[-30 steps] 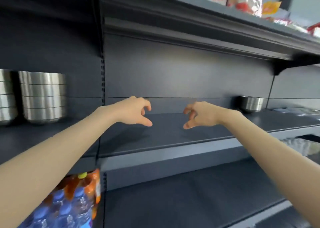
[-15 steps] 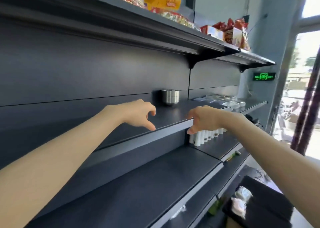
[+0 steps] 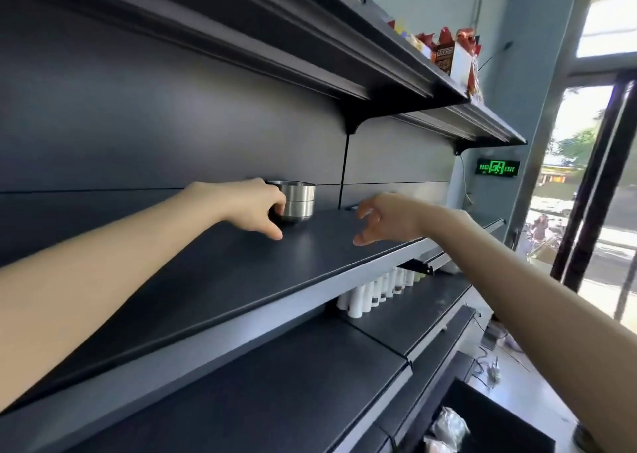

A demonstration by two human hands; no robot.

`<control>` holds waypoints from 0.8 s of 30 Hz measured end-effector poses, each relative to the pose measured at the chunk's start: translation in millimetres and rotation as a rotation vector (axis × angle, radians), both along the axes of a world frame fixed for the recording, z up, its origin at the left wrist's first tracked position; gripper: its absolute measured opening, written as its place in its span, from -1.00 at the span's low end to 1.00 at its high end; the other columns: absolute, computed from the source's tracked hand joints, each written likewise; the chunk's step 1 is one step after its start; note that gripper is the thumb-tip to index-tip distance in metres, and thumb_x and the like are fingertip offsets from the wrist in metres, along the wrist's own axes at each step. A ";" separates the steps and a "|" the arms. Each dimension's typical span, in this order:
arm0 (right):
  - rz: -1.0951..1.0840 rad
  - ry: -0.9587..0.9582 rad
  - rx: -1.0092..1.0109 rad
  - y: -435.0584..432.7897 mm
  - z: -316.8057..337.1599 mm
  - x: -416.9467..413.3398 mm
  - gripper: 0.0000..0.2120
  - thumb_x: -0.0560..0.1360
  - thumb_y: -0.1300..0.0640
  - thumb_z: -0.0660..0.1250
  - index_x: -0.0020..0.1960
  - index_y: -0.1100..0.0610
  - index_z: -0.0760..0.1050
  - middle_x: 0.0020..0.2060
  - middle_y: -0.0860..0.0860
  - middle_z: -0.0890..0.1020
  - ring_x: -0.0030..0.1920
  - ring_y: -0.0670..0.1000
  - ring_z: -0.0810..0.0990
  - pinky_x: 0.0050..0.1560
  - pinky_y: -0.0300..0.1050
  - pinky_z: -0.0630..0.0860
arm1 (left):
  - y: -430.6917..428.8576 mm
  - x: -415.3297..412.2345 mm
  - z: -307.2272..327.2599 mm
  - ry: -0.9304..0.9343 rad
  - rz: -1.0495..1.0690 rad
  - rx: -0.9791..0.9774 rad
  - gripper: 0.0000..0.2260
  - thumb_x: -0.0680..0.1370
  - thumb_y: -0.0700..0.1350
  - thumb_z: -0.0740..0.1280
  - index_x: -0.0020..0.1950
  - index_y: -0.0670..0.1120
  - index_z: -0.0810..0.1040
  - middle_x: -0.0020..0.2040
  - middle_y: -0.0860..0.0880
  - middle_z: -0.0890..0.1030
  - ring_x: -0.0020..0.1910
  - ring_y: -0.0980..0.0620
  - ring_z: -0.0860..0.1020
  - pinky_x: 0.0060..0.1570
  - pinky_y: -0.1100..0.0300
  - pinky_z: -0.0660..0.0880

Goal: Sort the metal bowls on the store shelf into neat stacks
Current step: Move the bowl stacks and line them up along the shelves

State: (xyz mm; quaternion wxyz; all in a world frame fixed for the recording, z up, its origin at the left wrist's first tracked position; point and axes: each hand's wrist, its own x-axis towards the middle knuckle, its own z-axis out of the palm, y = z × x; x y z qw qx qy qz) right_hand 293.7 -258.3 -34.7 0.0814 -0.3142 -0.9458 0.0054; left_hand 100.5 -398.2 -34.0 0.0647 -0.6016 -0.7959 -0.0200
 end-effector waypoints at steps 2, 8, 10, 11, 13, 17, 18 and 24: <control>0.016 -0.006 -0.021 23.3 1.5 -16.0 -0.44 0.41 -0.10 0.44 0.32 0.12 0.44 0.15 0.05 0.59 0.18 0.10 0.51 0.19 -0.06 0.43 | 20.5 -10.2 -0.6 -0.004 0.014 0.006 -0.57 0.49 0.10 0.38 0.28 -0.06 0.46 0.08 -0.04 0.49 -0.07 0.00 0.50 -0.11 0.14 0.44; 0.078 0.030 -0.061 91.0 0.8 -66.0 -0.44 0.41 -0.09 0.44 0.32 0.12 0.43 0.15 0.06 0.59 0.16 0.09 0.53 0.21 -0.05 0.44 | 74.4 -41.3 -4.0 0.001 0.085 0.022 -0.55 0.51 0.08 0.37 0.31 -0.11 0.42 0.11 -0.06 0.46 -0.05 -0.01 0.46 -0.19 0.14 0.39; 0.103 0.038 -0.063 112.3 -0.4 -82.6 -0.44 0.41 -0.10 0.43 0.32 0.12 0.42 0.16 0.06 0.58 0.15 0.09 0.53 0.17 -0.08 0.44 | 90.8 -52.1 -6.7 -0.014 0.124 0.035 -0.53 0.51 0.09 0.37 0.31 -0.13 0.41 0.12 -0.07 0.47 -0.01 -0.06 0.50 -0.05 0.05 0.48; 0.118 0.046 -0.062 123.3 -1.3 -90.9 -0.43 0.41 -0.11 0.43 0.33 0.11 0.41 0.16 0.06 0.57 0.16 0.10 0.52 0.18 -0.07 0.43 | 98.9 -57.9 -9.1 -0.025 0.145 0.037 -0.51 0.50 0.11 0.37 0.31 -0.13 0.40 0.12 -0.07 0.48 0.03 -0.09 0.51 0.03 0.00 0.50; 0.158 0.076 -0.072 145.1 -5.1 -107.5 -0.40 0.41 -0.13 0.42 0.35 0.10 0.38 0.11 0.03 0.56 0.19 0.11 0.50 0.21 -0.05 0.43 | 115.3 -70.4 -13.8 -0.044 0.185 0.049 -0.46 0.48 0.15 0.38 0.32 -0.15 0.39 0.14 -0.08 0.50 0.07 -0.11 0.53 0.11 -0.06 0.49; 0.242 0.114 -0.171 188.3 -12.2 -140.1 -0.30 0.43 -0.16 0.40 0.44 0.08 0.25 0.06 -0.01 0.51 0.12 0.05 0.50 0.15 -0.08 0.43 | 144.5 -92.4 -22.2 -0.165 0.283 0.091 -0.34 0.45 0.20 0.39 0.39 -0.15 0.30 0.24 -0.08 0.49 0.18 -0.09 0.48 0.20 -0.01 0.44; 0.266 0.122 -0.186 198.0 -11.2 -147.9 -0.29 0.44 -0.16 0.39 0.45 0.09 0.22 0.07 0.01 0.51 0.10 0.06 0.51 0.11 -0.11 0.42 | 150.8 -96.9 -23.8 -0.193 0.309 0.103 -0.31 0.45 0.21 0.39 0.42 -0.15 0.27 0.26 -0.08 0.48 0.19 -0.08 0.46 0.22 0.01 0.43; 0.397 0.188 -0.298 243.9 -6.6 -185.2 -0.17 0.44 -0.19 0.37 0.53 0.11 0.06 0.38 0.10 0.40 0.21 0.08 0.46 0.16 -0.14 0.37 | 178.4 -120.9 -38.5 -0.330 0.475 0.139 -0.07 0.36 0.33 0.39 0.52 -0.12 0.08 0.34 -0.06 0.42 0.23 -0.05 0.44 0.27 0.05 0.39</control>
